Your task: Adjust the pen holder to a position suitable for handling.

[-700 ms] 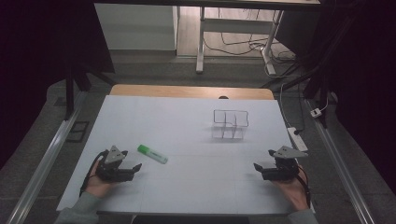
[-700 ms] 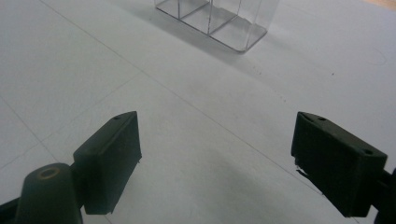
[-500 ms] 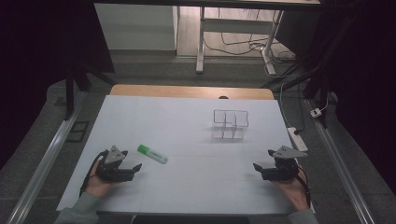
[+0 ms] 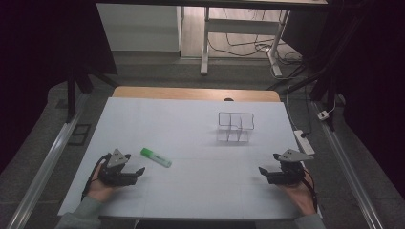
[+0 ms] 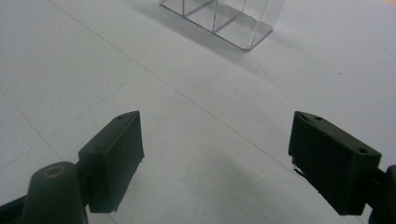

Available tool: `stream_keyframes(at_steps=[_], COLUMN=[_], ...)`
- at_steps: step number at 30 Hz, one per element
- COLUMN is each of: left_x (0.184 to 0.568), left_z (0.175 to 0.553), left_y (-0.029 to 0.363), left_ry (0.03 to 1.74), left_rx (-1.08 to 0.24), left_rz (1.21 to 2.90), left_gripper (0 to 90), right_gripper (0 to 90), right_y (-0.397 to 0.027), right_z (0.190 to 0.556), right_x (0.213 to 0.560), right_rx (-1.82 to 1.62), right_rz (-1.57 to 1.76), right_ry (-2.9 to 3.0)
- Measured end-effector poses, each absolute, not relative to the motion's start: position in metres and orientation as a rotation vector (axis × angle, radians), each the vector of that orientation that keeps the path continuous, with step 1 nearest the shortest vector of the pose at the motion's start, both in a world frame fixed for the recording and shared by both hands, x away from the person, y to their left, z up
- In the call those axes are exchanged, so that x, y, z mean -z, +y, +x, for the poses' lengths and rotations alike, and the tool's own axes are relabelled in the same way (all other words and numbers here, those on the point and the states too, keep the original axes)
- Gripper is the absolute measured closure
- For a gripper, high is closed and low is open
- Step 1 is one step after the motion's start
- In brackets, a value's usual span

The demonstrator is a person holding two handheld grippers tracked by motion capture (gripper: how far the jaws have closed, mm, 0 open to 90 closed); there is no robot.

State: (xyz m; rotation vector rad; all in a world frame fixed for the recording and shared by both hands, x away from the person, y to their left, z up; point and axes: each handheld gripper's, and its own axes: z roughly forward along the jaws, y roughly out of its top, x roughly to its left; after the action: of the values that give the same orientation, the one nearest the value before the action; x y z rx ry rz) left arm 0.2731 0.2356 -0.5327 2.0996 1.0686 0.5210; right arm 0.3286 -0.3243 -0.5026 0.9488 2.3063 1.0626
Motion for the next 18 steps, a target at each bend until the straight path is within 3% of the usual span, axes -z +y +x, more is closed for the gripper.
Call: stream_keyframes(at_steps=[18], left_x=[0.533], left_z=[0.272], left_y=[0.236], left_ry=[1.075], left_rx=[-0.521], left_rz=[2.101], left_gripper=[22.8], right_gripper=[20.2], right_y=[-0.31], right_z=[0.348], right_x=[0.491], right_rx=[-1.073], right_rz=[0.997], right_ry=[2.301])
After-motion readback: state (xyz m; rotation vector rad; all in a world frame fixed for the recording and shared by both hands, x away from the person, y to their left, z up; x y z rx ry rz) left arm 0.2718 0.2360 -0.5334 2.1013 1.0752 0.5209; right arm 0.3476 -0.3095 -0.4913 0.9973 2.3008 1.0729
